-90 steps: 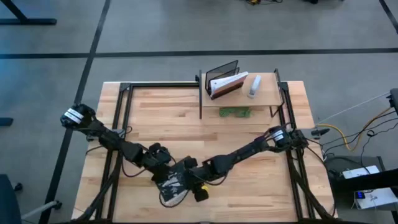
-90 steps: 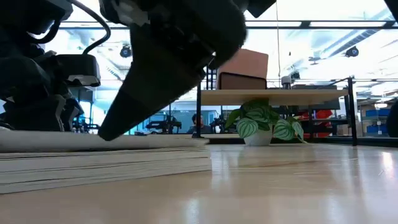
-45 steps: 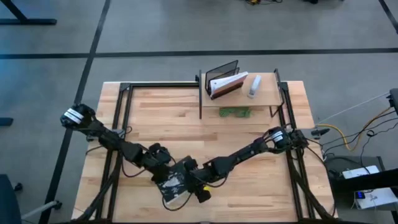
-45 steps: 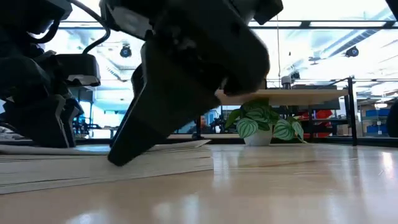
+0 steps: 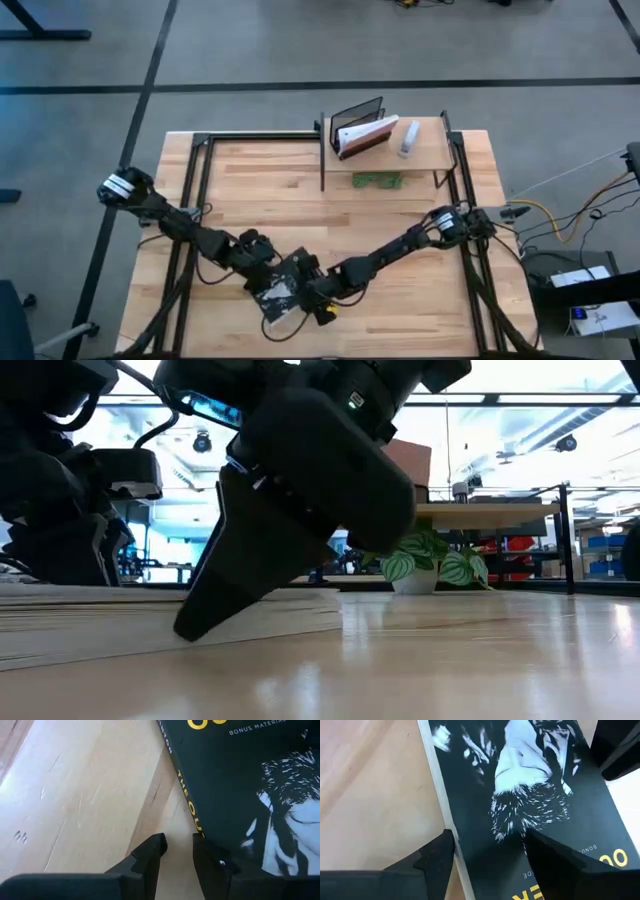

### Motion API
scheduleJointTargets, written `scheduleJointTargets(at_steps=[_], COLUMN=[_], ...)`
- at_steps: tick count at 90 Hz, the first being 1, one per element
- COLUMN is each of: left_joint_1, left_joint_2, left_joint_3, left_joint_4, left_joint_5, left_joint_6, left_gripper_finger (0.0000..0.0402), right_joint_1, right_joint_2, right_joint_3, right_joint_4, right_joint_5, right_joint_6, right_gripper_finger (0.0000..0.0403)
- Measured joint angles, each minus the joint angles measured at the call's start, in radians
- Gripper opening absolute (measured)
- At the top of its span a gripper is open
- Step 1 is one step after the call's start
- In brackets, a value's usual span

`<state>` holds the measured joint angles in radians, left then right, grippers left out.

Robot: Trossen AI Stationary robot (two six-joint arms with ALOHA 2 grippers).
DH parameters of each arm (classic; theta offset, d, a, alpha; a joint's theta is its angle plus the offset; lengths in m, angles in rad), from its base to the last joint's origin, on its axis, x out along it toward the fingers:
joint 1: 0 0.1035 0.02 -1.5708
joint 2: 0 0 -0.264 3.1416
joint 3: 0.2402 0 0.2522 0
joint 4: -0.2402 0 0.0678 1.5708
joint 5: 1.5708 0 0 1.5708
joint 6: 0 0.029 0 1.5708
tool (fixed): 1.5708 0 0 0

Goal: Stock shelves
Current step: Put the black book into the black desk organizer on the shelf

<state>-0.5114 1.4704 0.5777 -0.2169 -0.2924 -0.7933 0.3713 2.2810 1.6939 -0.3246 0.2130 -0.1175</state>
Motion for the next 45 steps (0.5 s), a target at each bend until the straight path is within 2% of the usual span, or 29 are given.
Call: scheduleJointTargets(at_steps=[18, 45], left_joint_1=[0.0, 0.0], left_joint_2=[0.0, 0.0], left_joint_3=[0.0, -0.004], left_joint_4=[0.006, 0.016], left_joint_5=[0.001, 0.002], left_joint_6=[0.0, 0.0], left_gripper_finger=[0.0103, 0.0103], right_joint_1=[0.001, 0.0], right_joint_2=[-0.008, -0.009], right_joint_3=[0.051, 0.104], right_joint_4=[-0.015, -0.046], right_joint_5=[0.052, 0.038], right_joint_6=[-0.014, -0.015], right_gripper_finger=[0.02, 0.0213])
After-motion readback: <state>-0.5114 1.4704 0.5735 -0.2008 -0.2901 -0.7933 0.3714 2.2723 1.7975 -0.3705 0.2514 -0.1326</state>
